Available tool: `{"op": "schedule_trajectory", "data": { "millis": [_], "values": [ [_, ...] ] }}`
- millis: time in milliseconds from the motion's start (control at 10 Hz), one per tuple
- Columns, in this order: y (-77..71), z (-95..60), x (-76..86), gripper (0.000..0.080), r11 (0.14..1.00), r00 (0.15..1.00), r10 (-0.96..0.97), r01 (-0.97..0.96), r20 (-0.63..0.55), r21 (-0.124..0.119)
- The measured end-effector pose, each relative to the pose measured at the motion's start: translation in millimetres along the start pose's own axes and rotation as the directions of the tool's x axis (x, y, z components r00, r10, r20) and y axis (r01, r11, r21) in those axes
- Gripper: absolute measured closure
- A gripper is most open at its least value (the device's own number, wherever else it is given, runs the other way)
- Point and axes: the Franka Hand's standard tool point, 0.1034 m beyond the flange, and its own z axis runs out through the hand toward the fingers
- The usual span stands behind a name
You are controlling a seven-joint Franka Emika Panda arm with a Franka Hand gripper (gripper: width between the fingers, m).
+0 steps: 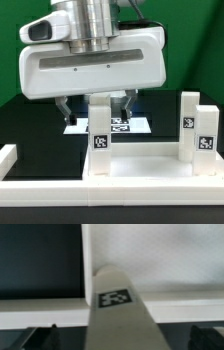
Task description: Assemble desk
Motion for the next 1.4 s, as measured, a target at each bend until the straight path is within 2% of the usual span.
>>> {"op": "schedule_trajectory", "data": {
  "millis": [200,400,600,700,800,900,1000,1100,1300,1400],
  "values": [
    [1.7,0.1,-0.2,0.0178,0.998,0.998,0.063,-0.063,0.0,0.0],
    [3.3,0.1,-0.4,0.0506,0.974,0.974,0.226,-0.226,0.0,-0.003],
    [4.8,0.3,-0.6,0.0505,0.939,0.939,0.343,-0.343,0.0,-0.003],
    [5.1,0.4,-0.9,0.0505,0.89,0.89,0.456,-0.456,0.001,0.0],
    [5.0,1.1,-3.7,0.0505,0.767,0.767,0.642,-0.642,0.02,0.002],
    [1.4,1.4,-4.9,0.0506,0.602,0.601,0.797,-0.799,0.051,0.01],
    [2.0,1.5,-3.9,0.0506,0.421,0.422,0.902,-0.907,0.089,0.027],
    [6.5,1.0,-3.2,0.0506,0.32,0.322,0.941,-0.947,0.107,0.035],
    [7.4,1.1,-3.2,0.0506,0.281,0.283,0.953,-0.959,0.107,0.032],
    [7.9,1.2,-3.5,0.0504,0.297,0.299,0.948,-0.954,0.106,0.033]
  ]
}}
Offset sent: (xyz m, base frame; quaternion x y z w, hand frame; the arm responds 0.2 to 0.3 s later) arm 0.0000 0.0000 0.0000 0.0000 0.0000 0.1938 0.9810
